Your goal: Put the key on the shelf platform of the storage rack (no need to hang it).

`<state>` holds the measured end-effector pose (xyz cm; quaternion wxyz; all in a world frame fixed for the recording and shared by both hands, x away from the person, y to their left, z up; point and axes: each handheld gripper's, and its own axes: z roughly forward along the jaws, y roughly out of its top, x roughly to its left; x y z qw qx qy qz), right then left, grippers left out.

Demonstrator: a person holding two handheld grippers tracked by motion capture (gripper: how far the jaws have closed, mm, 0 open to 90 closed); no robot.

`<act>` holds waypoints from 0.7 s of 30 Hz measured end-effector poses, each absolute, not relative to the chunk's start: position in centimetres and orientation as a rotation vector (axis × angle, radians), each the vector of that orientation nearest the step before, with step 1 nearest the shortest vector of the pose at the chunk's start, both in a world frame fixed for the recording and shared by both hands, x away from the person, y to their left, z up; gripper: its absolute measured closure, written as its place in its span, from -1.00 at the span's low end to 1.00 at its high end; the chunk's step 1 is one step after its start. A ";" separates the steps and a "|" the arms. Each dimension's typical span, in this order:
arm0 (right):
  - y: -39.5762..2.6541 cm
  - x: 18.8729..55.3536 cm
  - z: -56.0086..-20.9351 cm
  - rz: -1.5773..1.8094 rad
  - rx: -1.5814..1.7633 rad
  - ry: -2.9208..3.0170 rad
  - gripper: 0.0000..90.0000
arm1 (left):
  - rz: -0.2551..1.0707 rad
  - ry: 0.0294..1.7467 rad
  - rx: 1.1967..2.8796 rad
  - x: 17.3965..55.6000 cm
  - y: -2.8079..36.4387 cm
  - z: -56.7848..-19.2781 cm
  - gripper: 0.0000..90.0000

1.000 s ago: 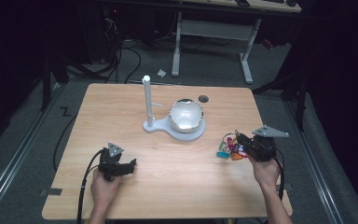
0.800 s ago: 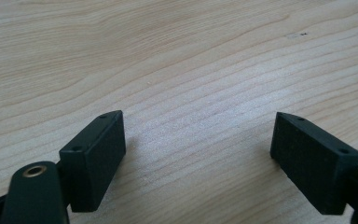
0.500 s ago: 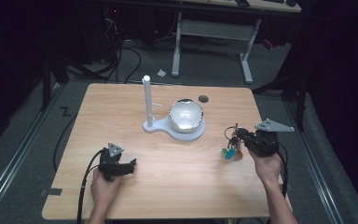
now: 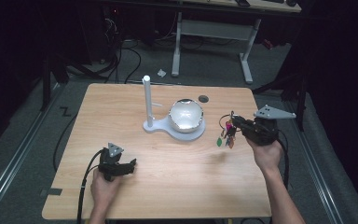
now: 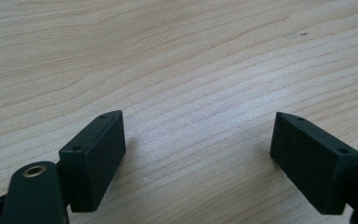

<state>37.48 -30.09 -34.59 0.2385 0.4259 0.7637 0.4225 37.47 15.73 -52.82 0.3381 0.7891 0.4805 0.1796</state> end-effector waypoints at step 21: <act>-26.1 41.5 -30.5 1.210 1.043 2.174 0.98 | 0.468 1.251 2.056 37.5 15.7 -52.8 -0.59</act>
